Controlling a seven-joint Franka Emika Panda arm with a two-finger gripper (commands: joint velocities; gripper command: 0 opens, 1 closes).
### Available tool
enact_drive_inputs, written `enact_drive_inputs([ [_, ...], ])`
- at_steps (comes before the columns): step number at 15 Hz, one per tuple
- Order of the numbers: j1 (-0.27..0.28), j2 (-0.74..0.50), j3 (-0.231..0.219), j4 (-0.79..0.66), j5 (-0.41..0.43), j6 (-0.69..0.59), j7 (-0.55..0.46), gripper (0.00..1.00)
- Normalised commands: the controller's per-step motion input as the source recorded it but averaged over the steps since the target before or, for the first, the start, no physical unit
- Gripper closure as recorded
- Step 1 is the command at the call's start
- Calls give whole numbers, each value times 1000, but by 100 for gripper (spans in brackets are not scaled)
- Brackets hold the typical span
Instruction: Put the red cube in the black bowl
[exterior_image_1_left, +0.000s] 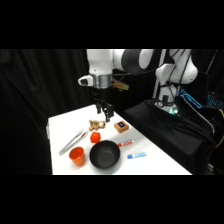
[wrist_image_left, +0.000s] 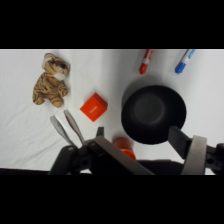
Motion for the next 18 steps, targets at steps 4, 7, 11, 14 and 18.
enact_drive_inputs([
  [4,-20,73,-2,99,1,-24,87,0],
  [7,-43,183,-42,262,14,-32,219,0],
  [11,-41,228,-71,290,-18,10,286,0],
  [14,-26,247,-62,259,5,75,286,0],
  [18,2,234,-60,219,18,138,287,0],
])
